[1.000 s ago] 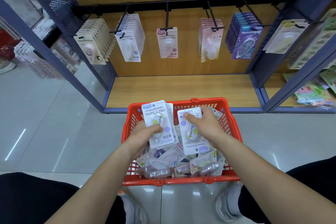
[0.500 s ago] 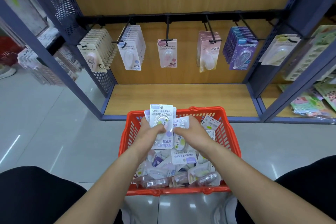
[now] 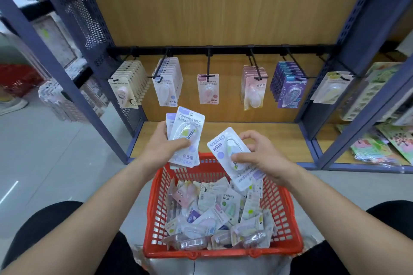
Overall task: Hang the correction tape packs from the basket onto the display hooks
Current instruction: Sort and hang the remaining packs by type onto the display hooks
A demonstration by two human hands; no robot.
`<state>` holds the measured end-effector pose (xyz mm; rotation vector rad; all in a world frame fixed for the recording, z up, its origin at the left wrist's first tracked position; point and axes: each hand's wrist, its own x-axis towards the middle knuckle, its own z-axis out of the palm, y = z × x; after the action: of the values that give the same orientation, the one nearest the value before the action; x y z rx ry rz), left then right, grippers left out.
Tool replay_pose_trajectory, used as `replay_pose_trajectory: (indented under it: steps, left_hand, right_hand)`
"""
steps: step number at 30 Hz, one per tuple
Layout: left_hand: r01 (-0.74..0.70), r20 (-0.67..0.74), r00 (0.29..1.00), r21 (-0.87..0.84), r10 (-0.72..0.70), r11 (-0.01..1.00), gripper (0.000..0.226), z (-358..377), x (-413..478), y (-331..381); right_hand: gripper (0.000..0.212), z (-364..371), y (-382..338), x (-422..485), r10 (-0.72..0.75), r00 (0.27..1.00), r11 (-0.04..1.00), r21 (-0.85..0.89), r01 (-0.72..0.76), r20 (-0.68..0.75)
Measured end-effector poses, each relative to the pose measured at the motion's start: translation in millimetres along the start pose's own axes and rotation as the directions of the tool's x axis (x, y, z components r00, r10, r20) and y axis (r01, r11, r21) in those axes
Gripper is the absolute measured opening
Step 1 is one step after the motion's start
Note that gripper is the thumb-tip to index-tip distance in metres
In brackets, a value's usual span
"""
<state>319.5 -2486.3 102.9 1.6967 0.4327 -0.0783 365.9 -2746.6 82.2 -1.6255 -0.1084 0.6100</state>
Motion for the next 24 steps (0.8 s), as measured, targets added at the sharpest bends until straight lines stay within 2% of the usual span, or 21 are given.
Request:
replay_pose_trajectory:
  steps: [4, 8, 11, 13, 15, 17, 22, 24]
  left_hand:
    - [0.033, 0.142, 0.99, -0.114, -0.017, 0.993, 0.049, 0, -10, 2]
    - [0.036, 0.232, 0.973, -0.177, 0.006, 0.984, 0.063, 10, -18, -6]
    - [-0.024, 0.161, 0.986, -0.107, 0.041, 0.994, 0.063, 17, -20, -11]
    - [-0.051, 0.094, 0.994, -0.075, 0.058, 0.996, 0.058, 19, -21, -13]
    - [-0.071, 0.04, 0.996, -0.067, 0.074, 0.995, 0.056, 18, -21, -14]
    - [-0.087, 0.007, 0.996, -0.073, 0.088, 0.994, 0.056, 15, -20, -13]
    - [-0.085, -0.045, 0.996, -0.1, 0.08, 0.991, 0.058, 5, -20, -12]
    - [-0.091, -0.038, 0.995, -0.104, 0.087, 0.99, 0.054, 2, -20, -11]
  right_hand:
    - [0.041, -8, -22, -15, -0.027, 0.989, 0.997, -0.062, 0.036, 0.145]
    - [0.034, -3, -33, -25, -0.122, 0.981, 0.94, -0.3, 0.164, 0.153]
    - [0.034, -2, -34, -29, -0.13, 0.982, 0.913, -0.369, 0.172, 0.136]
    - [0.037, 2, -33, -28, -0.148, 0.986, 0.907, -0.387, 0.165, 0.074]
    - [0.043, 8, -33, -25, -0.145, 0.988, 0.938, -0.325, 0.121, -0.051]
    - [0.049, 13, -34, -21, -0.13, 0.985, 0.962, -0.254, 0.098, -0.111]
    - [0.049, 17, -39, -17, -0.113, 0.993, 0.944, -0.309, 0.12, 0.042]
    - [0.05, 16, -41, -14, -0.105, 0.993, 0.941, -0.319, 0.115, 0.047]
